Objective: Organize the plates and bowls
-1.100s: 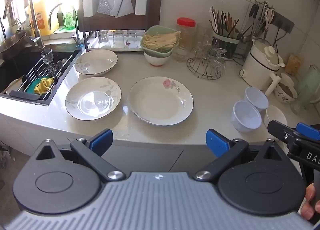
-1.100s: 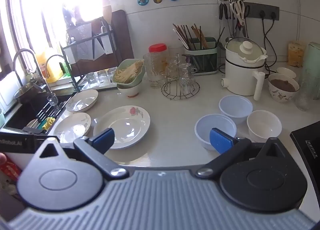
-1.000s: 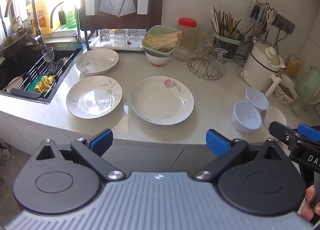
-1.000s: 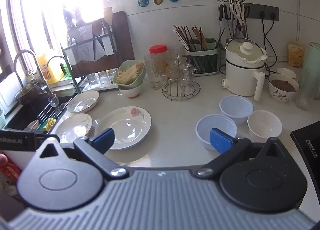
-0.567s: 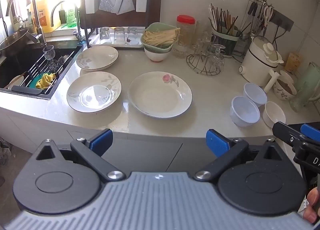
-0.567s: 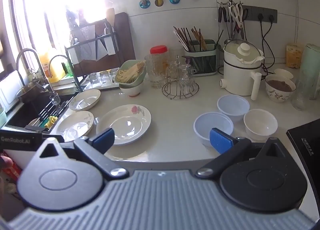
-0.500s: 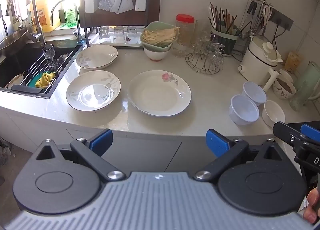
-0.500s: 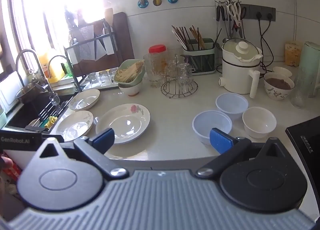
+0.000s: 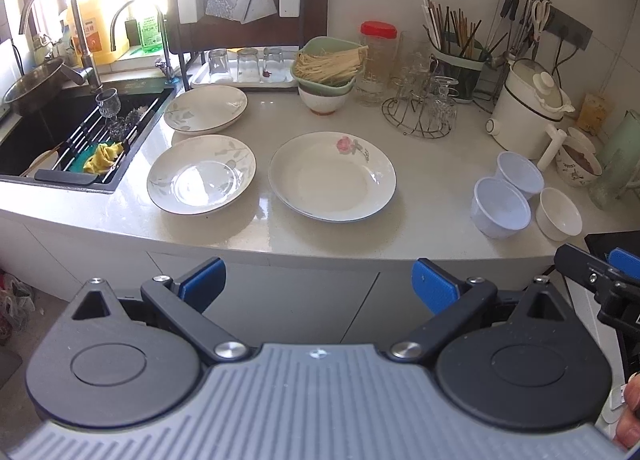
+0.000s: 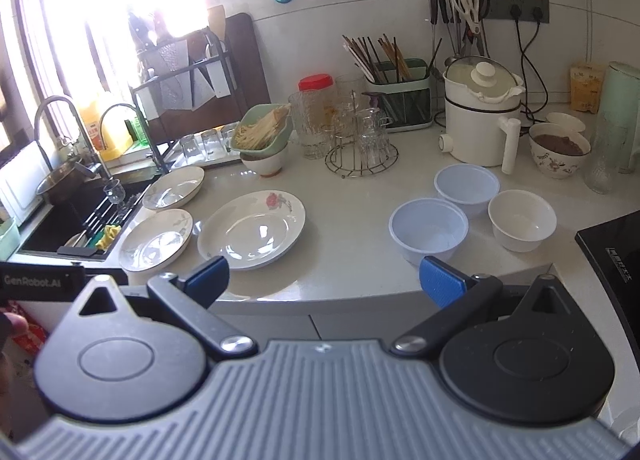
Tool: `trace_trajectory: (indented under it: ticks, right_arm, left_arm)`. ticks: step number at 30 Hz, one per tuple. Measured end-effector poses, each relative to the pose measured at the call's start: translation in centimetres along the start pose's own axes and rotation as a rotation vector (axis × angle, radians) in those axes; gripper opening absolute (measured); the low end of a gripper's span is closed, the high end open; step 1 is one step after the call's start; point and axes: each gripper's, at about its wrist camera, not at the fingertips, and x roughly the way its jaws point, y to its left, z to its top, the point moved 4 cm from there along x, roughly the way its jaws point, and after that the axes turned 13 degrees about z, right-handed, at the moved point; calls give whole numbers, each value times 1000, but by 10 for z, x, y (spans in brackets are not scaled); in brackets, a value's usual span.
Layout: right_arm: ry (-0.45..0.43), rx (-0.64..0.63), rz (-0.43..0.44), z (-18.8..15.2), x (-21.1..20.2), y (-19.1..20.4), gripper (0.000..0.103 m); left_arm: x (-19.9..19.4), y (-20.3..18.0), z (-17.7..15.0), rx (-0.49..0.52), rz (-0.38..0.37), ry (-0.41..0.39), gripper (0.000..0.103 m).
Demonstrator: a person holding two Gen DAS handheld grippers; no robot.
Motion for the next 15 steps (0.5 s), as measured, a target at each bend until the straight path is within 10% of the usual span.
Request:
trace_trajectory:
  ticks: [15]
  right_arm:
    - [3, 3, -3, -2, 1, 4, 103]
  left_arm:
    - [-1, 5, 2, -3, -5, -19, 101]
